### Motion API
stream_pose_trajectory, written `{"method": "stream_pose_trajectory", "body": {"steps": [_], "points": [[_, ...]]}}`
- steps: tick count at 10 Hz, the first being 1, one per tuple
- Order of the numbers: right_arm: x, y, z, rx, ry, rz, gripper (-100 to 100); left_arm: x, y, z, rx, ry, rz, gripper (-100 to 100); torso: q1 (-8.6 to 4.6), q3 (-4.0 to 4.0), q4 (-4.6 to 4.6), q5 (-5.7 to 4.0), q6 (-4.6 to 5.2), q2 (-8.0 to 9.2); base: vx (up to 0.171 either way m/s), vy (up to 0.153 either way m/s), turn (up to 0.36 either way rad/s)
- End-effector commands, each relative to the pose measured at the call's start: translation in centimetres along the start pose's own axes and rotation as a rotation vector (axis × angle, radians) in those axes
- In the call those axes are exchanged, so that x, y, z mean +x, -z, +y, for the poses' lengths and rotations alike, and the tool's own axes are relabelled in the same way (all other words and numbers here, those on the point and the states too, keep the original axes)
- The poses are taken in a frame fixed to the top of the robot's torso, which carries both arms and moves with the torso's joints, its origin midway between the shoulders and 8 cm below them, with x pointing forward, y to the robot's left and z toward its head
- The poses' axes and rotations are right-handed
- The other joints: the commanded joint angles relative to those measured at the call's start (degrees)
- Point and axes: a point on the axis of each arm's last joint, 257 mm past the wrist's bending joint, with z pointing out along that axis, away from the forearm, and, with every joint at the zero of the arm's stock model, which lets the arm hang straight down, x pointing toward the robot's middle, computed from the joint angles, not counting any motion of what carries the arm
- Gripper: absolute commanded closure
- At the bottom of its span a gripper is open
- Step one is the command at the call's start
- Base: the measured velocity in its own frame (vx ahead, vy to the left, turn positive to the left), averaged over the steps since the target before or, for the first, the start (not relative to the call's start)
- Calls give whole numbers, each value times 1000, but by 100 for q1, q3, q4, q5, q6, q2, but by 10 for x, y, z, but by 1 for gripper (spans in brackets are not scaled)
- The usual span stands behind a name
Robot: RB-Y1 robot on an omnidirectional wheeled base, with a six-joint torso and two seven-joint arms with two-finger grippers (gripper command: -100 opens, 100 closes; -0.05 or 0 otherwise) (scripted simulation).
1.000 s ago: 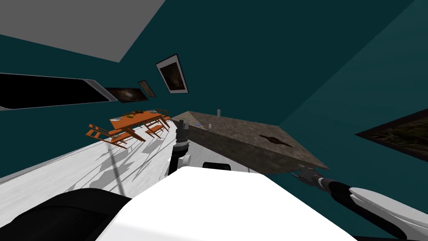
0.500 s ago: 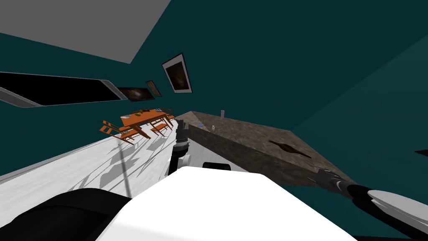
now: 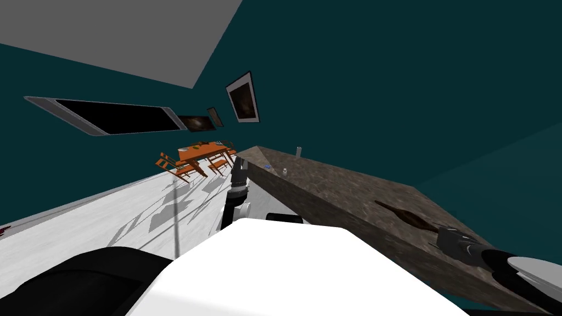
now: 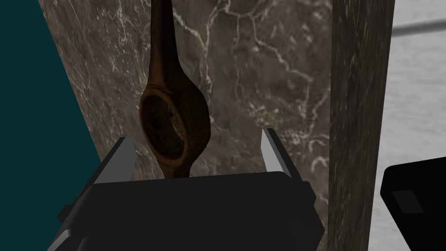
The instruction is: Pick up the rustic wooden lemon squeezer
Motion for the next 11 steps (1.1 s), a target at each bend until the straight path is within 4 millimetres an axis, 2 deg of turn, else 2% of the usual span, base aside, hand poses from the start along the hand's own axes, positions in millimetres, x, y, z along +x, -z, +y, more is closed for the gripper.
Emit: {"method": "stream_pose_trajectory", "body": {"steps": [1, 2, 3, 6, 10, 11], "points": [[0, 0, 0, 0, 0, 0, -100, 0, 0, 0, 0, 0, 0, 0, 0, 0, 0, 0, 0, 0, 87, -9, 39], [1, 0, 0, 2, 2, 2, 0, 0, 0, 0, 0, 0, 0, 0, 2, 17, 6, 1, 5, 32, 17, -2, -2], [11, 0, 6, -3, -23, 22, -100, 0, 0, 0, 0, 0, 0, 0, 5, 34, 13, 2, 7, 60, -43, -3, 231], [43, 2, 23, -18, -95, 84, -100, 0, 0, 0, 0, 0, 0, 0, -4, 71, 28, 0, 3, 123, -134, -26, 316], [83, 7, 47, -33, -187, 167, -100, 0, 0, 0, 0, 0, 0, 0, -1, 78, 31, 1, 8, 133, -150, -2, 321], [83, 7, 47, -33, -187, 167, -100, 0, 0, 0, 0, 0, 0, 0, 2, 79, 32, 2, 8, 137, -103, 2, 99]]}}
